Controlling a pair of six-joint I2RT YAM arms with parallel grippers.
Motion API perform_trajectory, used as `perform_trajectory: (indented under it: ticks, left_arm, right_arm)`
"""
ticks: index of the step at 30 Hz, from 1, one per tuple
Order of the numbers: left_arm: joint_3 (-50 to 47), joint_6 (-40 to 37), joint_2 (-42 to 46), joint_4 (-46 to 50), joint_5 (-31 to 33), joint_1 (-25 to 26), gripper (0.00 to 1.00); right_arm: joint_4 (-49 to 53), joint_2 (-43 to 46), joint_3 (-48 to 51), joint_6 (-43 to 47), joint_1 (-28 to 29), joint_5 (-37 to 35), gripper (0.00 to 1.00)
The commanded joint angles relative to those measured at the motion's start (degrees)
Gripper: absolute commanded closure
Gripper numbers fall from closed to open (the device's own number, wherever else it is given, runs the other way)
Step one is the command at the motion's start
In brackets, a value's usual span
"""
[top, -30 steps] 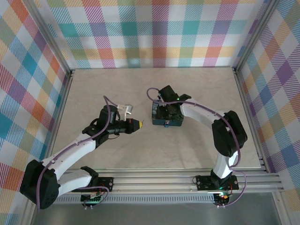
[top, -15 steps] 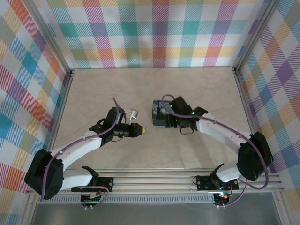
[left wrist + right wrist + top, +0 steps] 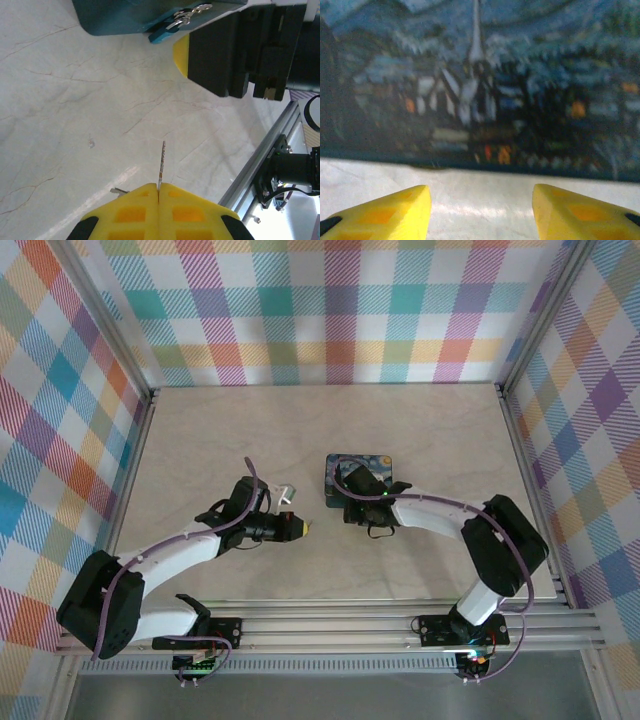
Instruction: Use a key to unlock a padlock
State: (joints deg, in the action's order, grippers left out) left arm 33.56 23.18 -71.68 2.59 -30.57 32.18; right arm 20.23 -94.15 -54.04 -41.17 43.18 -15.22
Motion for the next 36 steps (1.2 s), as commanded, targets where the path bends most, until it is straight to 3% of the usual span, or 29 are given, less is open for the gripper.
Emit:
perform_trajectory:
  ticks: [1, 23, 36]
  left_arm:
    - [-0.7, 0.61, 1.8, -2.62, 0.87, 0.27, 1.0]
    - [-1.4, -1.86, 2.17, 0.2, 0.65, 0.29, 1.0]
    - [-2.45, -3.21, 4.35, 2.09, 0.97, 0.29, 1.0]
  right_arm:
    - [-3.56, -1.93, -2.19, -1.56, 0.48, -3.18, 0.44]
    - [-9.47, -11.32, -5.36, -2.26, 1.91, -13.02, 0.55]
    - [-9.37, -9.64, -6.34, 2.45, 1.91, -12.85, 0.79]
